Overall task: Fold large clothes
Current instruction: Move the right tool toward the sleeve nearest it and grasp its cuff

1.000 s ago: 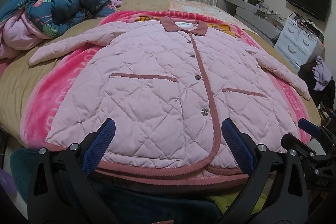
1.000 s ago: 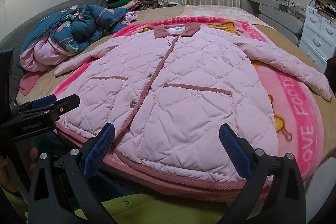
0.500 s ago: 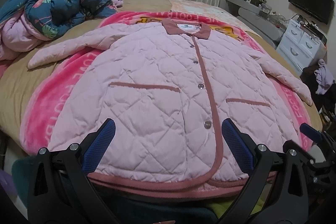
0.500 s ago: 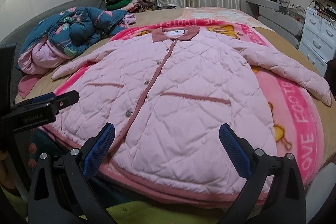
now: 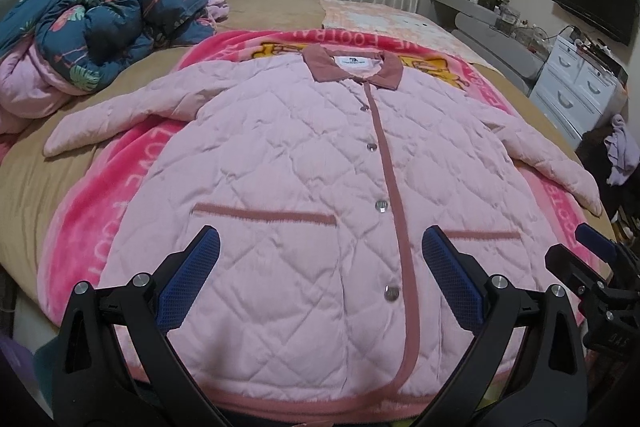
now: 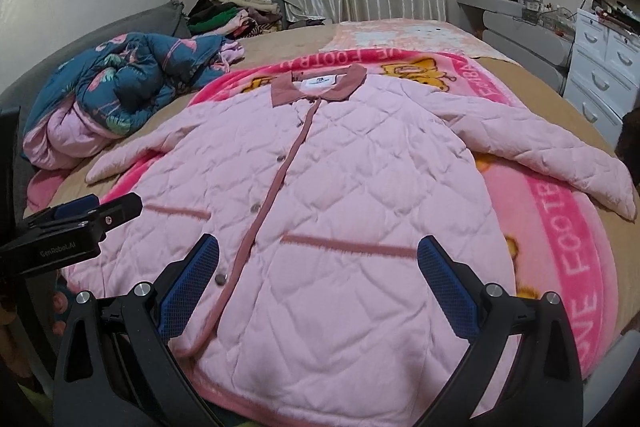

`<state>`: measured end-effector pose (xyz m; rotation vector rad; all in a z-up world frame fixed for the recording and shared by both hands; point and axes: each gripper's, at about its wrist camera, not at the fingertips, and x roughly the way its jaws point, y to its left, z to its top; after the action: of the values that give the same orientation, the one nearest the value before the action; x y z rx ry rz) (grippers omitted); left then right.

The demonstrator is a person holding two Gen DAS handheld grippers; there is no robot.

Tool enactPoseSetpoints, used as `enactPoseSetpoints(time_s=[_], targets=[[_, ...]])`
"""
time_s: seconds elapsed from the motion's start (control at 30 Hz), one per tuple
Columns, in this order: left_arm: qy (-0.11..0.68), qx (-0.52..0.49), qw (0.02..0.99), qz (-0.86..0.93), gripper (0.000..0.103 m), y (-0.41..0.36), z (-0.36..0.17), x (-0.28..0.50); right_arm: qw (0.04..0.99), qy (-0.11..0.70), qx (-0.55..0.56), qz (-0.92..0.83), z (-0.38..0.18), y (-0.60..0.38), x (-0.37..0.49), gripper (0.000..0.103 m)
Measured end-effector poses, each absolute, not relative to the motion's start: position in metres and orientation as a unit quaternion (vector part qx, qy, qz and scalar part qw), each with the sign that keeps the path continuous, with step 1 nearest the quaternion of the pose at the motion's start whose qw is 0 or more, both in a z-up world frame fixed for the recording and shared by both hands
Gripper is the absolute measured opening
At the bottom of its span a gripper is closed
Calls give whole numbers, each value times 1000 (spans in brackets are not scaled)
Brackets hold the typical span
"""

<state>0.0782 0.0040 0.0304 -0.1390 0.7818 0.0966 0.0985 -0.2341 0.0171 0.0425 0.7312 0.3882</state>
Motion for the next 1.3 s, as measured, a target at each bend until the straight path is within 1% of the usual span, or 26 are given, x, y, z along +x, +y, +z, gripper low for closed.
enactPoseSetpoints(time_s=[0.23, 0.57, 0.9, 1.3], targets=[[378, -74, 922, 53, 94, 5, 40, 108, 917, 355, 19, 184, 18, -235, 131, 99], [389, -81, 916, 49, 94, 6, 41, 156, 918, 361, 36, 162, 16, -250, 184, 99], [396, -79, 914, 37, 94, -4, 43, 200, 923, 358, 65, 122, 19, -285, 237, 99], [398, -82, 914, 16, 94, -28, 46, 242, 927, 360, 92, 55, 11, -339, 273, 99]])
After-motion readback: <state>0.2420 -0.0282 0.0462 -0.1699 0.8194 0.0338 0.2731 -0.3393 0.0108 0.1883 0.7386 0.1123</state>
